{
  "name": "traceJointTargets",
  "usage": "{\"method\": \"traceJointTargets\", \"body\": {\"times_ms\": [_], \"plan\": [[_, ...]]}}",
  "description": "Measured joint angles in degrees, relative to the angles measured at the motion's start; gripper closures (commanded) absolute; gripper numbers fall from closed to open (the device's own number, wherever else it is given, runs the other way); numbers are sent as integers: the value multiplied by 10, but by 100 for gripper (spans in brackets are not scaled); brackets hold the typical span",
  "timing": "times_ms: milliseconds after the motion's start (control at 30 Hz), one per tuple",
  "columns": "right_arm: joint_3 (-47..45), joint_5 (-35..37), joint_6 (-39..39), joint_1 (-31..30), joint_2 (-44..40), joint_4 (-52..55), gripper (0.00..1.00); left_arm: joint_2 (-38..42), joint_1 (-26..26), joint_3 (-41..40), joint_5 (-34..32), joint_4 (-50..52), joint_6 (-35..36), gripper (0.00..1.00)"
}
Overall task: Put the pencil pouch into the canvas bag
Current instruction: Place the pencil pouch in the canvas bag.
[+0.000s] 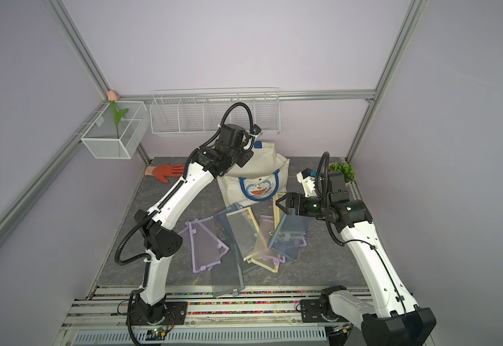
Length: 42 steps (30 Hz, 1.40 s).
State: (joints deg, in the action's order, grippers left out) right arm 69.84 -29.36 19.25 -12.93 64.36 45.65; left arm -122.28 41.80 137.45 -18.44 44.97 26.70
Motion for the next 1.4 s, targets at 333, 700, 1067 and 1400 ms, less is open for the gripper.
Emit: {"method": "traceJointTargets", "body": {"times_ms": [333, 700, 1067, 1400], "plan": [[0, 5, -8, 4, 1, 17, 5, -24, 0, -25, 4, -29, 5, 100], [0, 12, -9, 5, 1, 26, 5, -75, 0, -14, 14, -30, 0, 76], [-26, 32, -8, 24, 1, 25, 5, -60, 6, 9, 14, -22, -39, 41], [-111, 54, 5, 68, 13, 9, 4, 150, 91, -180, 10, -29, -163, 35]]}}
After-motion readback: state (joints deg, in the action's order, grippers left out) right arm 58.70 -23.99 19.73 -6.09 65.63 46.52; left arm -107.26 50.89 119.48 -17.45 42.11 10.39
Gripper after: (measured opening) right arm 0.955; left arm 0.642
